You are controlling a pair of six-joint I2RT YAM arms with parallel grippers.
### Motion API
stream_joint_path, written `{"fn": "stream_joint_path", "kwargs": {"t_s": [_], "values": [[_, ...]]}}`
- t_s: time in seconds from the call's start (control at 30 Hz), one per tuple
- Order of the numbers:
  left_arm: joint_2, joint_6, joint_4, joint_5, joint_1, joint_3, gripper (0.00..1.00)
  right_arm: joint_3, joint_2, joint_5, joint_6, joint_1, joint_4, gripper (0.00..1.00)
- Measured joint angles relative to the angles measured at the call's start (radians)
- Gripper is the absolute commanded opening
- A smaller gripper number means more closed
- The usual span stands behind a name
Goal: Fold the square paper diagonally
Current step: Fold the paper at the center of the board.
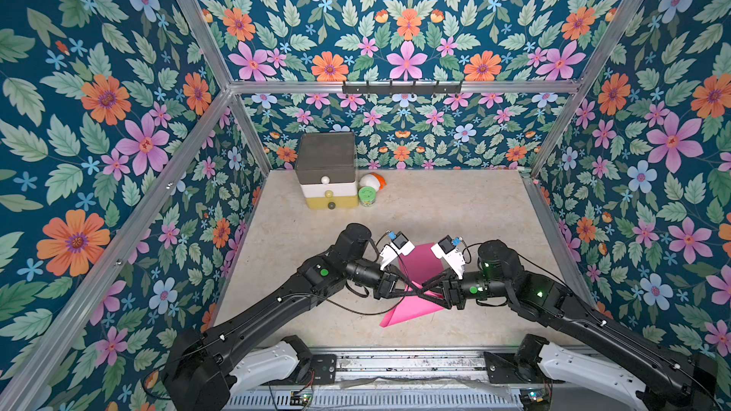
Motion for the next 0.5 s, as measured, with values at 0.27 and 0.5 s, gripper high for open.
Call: {"fn": "stream_joint_path", "kwargs": {"t_s": [0.27,0.5], "values": [[0.023,0.003,-0.005,-0.002,0.015,0.000,0.04,-0.008,-0.001,0.000,0.009,0.002,0.013,0.00],[-0.013,-0.056,0.099,0.001,0.044,-0.056,0.27,-0.034,-0.016,0.019,0.027,0.003,0.026,0.00]]}}
